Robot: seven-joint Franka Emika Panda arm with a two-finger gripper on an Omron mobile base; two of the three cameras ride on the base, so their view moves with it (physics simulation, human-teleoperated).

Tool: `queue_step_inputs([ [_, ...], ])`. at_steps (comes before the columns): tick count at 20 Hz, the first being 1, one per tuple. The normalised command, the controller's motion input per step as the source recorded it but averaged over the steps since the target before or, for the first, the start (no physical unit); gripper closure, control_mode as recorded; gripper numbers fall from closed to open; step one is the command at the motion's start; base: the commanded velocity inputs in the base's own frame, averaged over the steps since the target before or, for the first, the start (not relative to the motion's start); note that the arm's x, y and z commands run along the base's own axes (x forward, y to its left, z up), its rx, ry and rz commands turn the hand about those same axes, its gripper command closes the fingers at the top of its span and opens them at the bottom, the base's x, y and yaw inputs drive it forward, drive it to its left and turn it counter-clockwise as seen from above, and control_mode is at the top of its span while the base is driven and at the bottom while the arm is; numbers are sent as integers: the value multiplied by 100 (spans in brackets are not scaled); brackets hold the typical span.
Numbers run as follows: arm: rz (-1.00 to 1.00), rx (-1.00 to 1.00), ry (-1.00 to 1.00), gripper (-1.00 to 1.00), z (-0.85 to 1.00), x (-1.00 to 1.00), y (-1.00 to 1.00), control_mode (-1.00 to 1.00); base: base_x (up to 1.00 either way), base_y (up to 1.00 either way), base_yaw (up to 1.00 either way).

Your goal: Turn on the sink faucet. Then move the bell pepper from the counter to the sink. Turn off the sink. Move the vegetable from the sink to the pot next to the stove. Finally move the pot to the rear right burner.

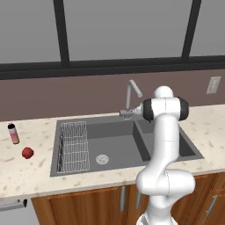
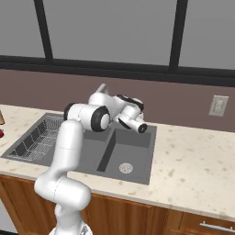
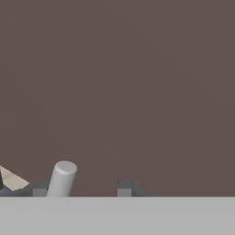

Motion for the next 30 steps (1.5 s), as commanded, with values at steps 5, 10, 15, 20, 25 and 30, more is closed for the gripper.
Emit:
queue_step_inputs([
  [5,-3,6,1,100,-60,-16,-92,-100,0,0,0],
  [10,-2,6,2,100,-58,-14,-90,-100,0,0,0],
  [15,-2,9,5,100,-44,-17,-77,-100,0,0,0],
  [20,-4,7,6,-100,-10,-10,-40,-100,0,0,0],
  [25,-4,2,4,-100,22,-20,-32,-100,0,0,0],
  [30,-4,1,1,-100,31,-27,-40,-100,0,0,0],
])
